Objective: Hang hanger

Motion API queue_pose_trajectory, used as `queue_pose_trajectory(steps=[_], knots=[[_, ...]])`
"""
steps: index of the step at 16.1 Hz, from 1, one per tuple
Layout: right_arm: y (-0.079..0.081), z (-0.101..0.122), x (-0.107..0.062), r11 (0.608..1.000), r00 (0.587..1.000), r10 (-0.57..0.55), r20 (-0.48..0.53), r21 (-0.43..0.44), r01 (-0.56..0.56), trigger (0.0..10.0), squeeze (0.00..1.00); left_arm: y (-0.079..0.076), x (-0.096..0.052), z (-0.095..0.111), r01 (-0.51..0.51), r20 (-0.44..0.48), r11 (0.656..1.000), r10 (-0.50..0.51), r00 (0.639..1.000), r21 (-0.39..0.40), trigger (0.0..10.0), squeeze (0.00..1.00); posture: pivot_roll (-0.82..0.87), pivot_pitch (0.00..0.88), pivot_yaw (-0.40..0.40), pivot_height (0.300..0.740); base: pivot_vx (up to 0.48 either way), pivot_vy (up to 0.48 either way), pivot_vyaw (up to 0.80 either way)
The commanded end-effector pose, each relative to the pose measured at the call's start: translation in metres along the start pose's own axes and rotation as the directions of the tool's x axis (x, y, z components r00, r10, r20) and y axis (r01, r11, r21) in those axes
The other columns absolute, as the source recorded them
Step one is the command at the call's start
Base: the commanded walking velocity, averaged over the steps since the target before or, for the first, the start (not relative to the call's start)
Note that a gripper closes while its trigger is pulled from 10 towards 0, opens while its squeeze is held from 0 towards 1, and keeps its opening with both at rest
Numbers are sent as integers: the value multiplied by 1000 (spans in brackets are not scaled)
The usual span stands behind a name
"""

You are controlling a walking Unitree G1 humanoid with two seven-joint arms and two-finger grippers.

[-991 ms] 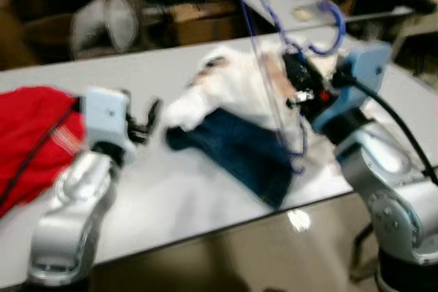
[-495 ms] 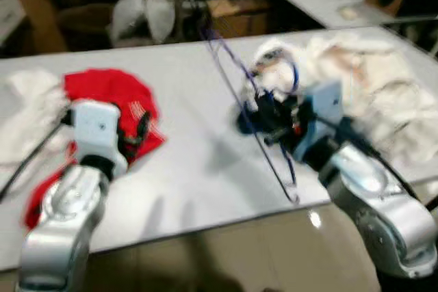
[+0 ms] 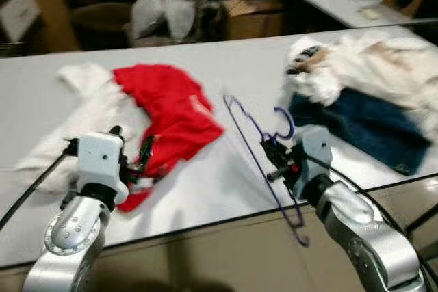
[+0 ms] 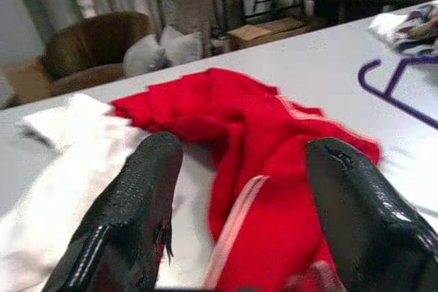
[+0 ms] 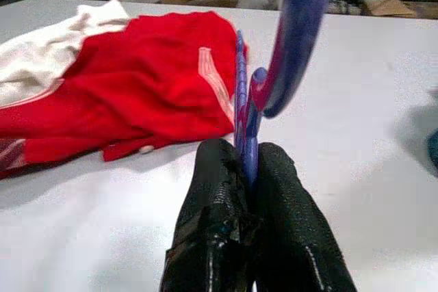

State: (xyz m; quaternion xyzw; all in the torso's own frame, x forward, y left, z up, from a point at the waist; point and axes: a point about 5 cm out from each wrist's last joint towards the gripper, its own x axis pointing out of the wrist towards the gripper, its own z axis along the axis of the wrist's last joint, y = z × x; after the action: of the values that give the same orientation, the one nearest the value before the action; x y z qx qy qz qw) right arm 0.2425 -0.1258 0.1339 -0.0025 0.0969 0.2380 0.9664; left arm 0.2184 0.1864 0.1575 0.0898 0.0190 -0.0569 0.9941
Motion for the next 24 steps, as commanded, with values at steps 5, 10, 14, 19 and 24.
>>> queue_pose_trajectory(steps=[5, 10, 14, 19, 24], knots=[[-14, 9, 1, 999, 997, -17, 70, -26, 19, 10000, 0, 0, 4, -6, -33, -18, 999, 33, 999, -32, 10000, 0, -61, 0, -2, 740, 0, -288, 406], [-18, 19, 1, 986, 995, 77, 65, -156, -66, 10000, 0, 12, 6, -14, -74, -72, 996, 70, 995, -52, 10000, 1000, -69, 0, 10, 740, 0, 0, 0], [-28, 24, 0, 992, 997, 30, 72, -127, -21, 10000, 0, -9, 11, -4, 74, -7, 990, -75, 997, -122, 10000, 1000, -82, 1, 18, 740, 0, 0, 0], [-24, 20, -11, 987, 998, 58, 36, -154, -52, 10000, 0, -2, 7, -10, 72, -10, 989, -74, 997, -130, 10000, 1000, -91, 34, 30, 740, 0, 0, 0], [-22, 17, -11, 970, 992, 126, -19, -208, -127, 10000, 0, 7, -2, -23, 49, -28, 986, -54, 998, -159, 10000, 0, -96, 0, 33, 740, 0, 0, 0]])
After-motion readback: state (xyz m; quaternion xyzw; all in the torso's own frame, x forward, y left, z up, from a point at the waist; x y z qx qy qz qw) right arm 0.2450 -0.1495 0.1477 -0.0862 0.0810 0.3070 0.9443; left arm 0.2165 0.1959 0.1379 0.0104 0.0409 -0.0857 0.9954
